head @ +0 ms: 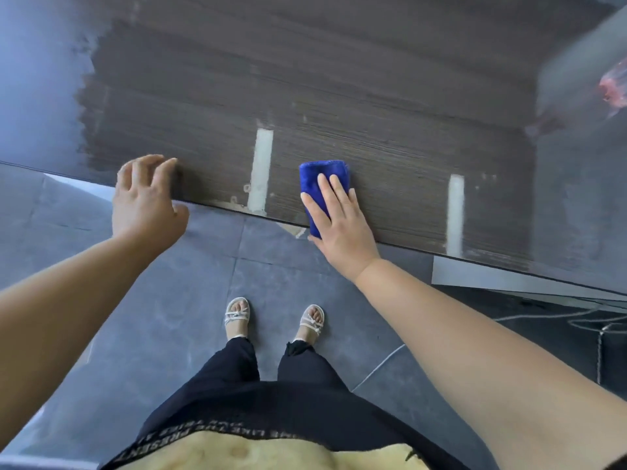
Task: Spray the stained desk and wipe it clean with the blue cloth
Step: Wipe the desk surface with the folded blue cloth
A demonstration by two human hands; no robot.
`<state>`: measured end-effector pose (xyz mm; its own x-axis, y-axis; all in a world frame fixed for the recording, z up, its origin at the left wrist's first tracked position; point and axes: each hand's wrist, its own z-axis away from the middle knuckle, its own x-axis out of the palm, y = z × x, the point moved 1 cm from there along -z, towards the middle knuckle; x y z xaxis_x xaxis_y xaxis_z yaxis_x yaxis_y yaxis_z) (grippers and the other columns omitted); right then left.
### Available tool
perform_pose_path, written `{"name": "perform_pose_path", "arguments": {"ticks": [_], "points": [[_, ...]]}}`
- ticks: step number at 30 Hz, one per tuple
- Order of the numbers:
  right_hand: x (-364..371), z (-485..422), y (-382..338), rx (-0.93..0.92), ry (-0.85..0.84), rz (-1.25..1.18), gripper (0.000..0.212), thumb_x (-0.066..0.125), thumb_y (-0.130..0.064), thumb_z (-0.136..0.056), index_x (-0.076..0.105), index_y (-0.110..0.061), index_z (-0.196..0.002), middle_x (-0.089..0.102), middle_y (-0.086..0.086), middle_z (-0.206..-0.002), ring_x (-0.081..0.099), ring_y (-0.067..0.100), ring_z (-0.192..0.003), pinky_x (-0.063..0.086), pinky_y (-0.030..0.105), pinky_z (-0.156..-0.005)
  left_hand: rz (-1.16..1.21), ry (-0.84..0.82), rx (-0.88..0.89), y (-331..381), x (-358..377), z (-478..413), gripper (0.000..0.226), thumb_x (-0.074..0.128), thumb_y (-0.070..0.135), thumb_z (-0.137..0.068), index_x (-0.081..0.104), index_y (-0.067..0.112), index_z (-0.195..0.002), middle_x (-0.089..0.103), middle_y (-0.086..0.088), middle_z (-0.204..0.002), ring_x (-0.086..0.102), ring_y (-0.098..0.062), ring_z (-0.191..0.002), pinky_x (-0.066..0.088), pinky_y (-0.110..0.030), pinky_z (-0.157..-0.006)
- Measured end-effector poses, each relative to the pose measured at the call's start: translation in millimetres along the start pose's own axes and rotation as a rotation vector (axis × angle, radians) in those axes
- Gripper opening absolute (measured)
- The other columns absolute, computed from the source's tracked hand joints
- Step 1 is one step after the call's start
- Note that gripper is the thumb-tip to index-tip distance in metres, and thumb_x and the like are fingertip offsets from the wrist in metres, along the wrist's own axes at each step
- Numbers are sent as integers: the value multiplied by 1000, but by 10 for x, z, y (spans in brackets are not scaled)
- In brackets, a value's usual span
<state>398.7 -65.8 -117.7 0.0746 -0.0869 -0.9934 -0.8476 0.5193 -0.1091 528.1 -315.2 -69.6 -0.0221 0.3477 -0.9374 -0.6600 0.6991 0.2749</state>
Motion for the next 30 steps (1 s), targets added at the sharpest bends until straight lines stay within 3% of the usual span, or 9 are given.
{"name": "perform_pose_path", "arguments": {"ticks": [6, 9, 14, 18, 21, 25, 30], "points": [[134, -806, -940, -56, -32, 18, 81, 87, -30, -58, 55, -11, -130, 48, 24, -136, 45, 40, -127, 37, 55, -100, 49, -62, -23, -557, -186, -84, 67, 51, 0, -82, 30, 9, -144, 25, -9, -148, 16, -26, -138, 26, -40, -112], [216, -1185, -1423, -67, -72, 60, 77, 79, -34, -68, 49, -15, -136, 44, 20, -141, 41, 36, -132, 34, 51, -105, 136, -1, -13, -717, -237, -122, 67, 48, -5, -79, 31, 5, -144, 29, -13, -147, 21, -29, -137, 23, -35, -112], [235, -1734, -2076, -146, -189, 18, 65, 44, -30, -97, 9, -18, -151, -2, 18, -157, -4, 33, -145, -1, 48, -115, 239, 105, -117, -963, -316, -257, 64, 44, -6, -79, 33, 4, -142, 32, -14, -144, 25, -30, -134, 21, -31, -112], [255, -1972, -2394, -147, -205, -12, 55, 27, -21, -102, 1, -21, -151, -11, 14, -157, -12, 30, -144, -6, 44, -115, 285, 108, -147, -1163, -389, -337, 63, 44, -6, -80, 34, 4, -141, 32, -14, -144, 25, -29, -134, 20, -27, -110], [258, -1953, -2327, -195, -209, -43, 57, 35, -25, -100, 8, -20, -151, -5, 14, -158, -6, 28, -145, -3, 42, -115, 271, 109, -117, -1182, -386, -375, 58, 46, -2, -80, 41, 7, -137, 38, -14, -140, 27, -31, -132, 19, -26, -109], [259, -1632, -1937, -270, -71, -91, 67, 70, -17, -80, 42, -15, -141, 32, 18, -149, 30, 34, -138, 25, 49, -110, 199, 100, -88, -1028, -319, -359, 51, 52, 7, -80, 50, 11, -131, 42, -9, -137, 29, -32, -129, 22, -28, -108], [189, -916, -1137, -179, -41, -14, 81, 79, -20, -71, 35, -17, -139, 38, 18, -146, 35, 34, -135, 29, 55, -105, 141, 18, -2, -608, -137, -208, 53, 55, 17, -83, 45, 14, -135, 35, -8, -143, 21, -30, -135, 14, -32, -114]]}}
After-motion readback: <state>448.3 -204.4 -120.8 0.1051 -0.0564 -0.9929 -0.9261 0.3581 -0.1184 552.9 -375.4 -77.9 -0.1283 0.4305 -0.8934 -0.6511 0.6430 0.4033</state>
